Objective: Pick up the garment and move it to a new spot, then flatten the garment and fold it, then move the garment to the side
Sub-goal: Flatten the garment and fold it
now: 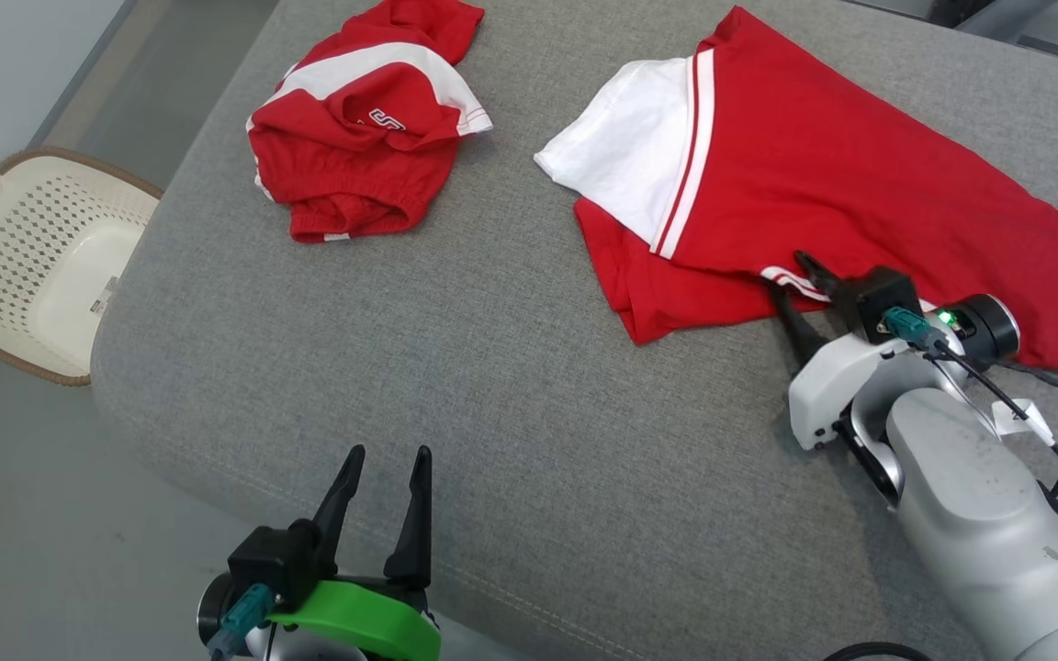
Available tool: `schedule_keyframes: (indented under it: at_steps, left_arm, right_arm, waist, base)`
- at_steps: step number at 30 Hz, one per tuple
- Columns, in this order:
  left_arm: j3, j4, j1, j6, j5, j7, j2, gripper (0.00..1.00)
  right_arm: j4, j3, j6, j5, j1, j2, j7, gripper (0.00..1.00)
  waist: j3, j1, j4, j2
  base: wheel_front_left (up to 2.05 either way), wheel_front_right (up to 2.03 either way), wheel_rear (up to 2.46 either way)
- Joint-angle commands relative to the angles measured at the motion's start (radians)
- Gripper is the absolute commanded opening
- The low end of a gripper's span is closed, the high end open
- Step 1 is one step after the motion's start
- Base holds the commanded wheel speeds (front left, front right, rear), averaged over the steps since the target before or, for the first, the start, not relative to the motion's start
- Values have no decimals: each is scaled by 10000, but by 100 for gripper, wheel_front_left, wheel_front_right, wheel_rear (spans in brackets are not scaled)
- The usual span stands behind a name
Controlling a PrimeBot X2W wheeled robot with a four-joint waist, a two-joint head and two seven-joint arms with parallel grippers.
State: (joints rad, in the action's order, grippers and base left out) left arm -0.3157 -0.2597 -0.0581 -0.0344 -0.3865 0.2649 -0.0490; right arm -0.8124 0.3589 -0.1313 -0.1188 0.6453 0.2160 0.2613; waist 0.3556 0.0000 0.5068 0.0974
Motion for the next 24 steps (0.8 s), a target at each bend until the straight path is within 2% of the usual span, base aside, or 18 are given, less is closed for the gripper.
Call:
schedule_keyframes:
  at_steps: [1, 6, 10, 16, 20, 21, 22, 23, 24]
  left_arm:
    - [60, 42, -165, 11, -67, -10, -26, 100]
    - [121, 77, -149, 31, 4, -9, -26, 100]
    - [138, 72, -192, -7, 51, -11, -26, 100]
    - [130, 44, -234, -74, 64, -11, -28, 100]
    - [160, 11, -229, -98, 121, -9, -28, 100]
    - [163, -8, -243, -107, 138, -11, -28, 100]
    - [166, -23, -256, -120, 161, -11, -28, 100]
    - [180, -24, -263, -126, 188, -9, -28, 100]
    - [196, -27, -283, -141, 221, -9, -28, 100]
  right_arm:
    - [90, -110, 11, -28, 168, 19, 18, 0]
    - [727, -1043, 12, -328, 449, 137, 18, 0]
    - [1237, -2642, 12, -555, 853, 481, 18, 0]
    - [1106, -4952, 12, -2, 1455, 1207, 18, 0]
    - [645, -6481, 14, 781, 1442, 1514, 18, 0]
    - [296, -6898, 14, 981, 1407, 1532, 16, 40]
    - [3, -7163, 14, 1183, 1446, 1514, 11, 40]
    - [-150, -7316, 6, 1384, 1553, 1509, 12, 100]
    - [-196, -7445, 6, 1540, 1637, 1474, 13, 100]
  waist:
    - [-2, 0, -44, 0]
    - [-64, 0, -287, 0]
    - [-89, 0, -488, 0]
    - [-78, 0, -648, 0]
    - [-64, 0, -743, 0]
    - [-69, 0, -762, 0]
    - [-75, 0, -786, 0]
    - [-79, 0, -827, 0]
    - [-85, 0, -880, 0]
  base:
    - [0, 0, 0]
    - [0, 0, 0]
    - [0, 0, 0]
    - [0, 0, 0]
    - [0, 0, 0]
    - [0, 0, 0]
    - [0, 0, 0]
    - [0, 0, 0]
    - [0, 0, 0]
